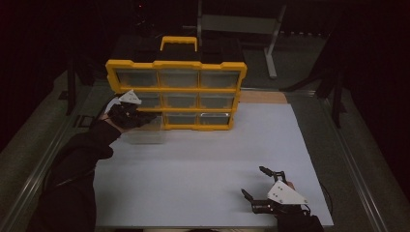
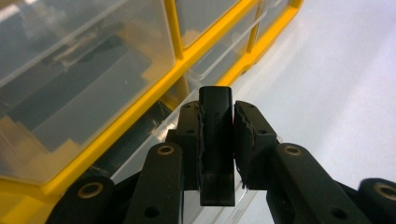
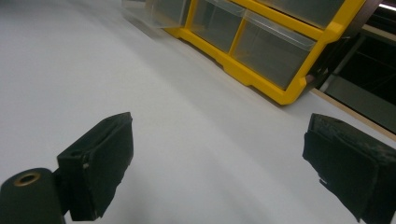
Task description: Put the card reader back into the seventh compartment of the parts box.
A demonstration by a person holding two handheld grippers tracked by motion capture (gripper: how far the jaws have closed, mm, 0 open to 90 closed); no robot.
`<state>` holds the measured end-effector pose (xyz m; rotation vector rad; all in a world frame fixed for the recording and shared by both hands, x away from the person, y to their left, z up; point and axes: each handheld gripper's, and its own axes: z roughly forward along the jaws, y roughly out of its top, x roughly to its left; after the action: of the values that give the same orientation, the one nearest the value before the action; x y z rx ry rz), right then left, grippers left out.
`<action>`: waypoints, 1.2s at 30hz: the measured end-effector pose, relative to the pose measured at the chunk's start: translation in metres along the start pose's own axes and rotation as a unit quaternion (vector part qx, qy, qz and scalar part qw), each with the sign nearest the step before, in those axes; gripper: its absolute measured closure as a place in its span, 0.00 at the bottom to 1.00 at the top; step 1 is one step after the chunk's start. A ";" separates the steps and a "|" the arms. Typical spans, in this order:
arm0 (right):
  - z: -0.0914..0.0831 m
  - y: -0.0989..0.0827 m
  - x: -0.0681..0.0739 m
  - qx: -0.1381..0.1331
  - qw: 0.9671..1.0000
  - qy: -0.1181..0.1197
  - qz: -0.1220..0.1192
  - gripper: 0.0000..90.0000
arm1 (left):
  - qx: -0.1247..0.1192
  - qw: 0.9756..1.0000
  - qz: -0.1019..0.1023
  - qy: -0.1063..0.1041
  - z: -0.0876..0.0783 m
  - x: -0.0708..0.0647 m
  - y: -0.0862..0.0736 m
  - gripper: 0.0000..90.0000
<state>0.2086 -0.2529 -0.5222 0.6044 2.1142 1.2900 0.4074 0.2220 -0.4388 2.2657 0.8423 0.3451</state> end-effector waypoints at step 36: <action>0.000 0.000 0.000 0.002 1.000 -0.001 0.001 0.10 | 0.015 1.000 0.010 0.003 -0.001 -0.020 -0.002 0.00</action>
<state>0.2083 -0.2527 -0.5221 0.6081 2.1155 1.2868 0.3908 0.2103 -0.4402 2.3024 0.8340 0.3499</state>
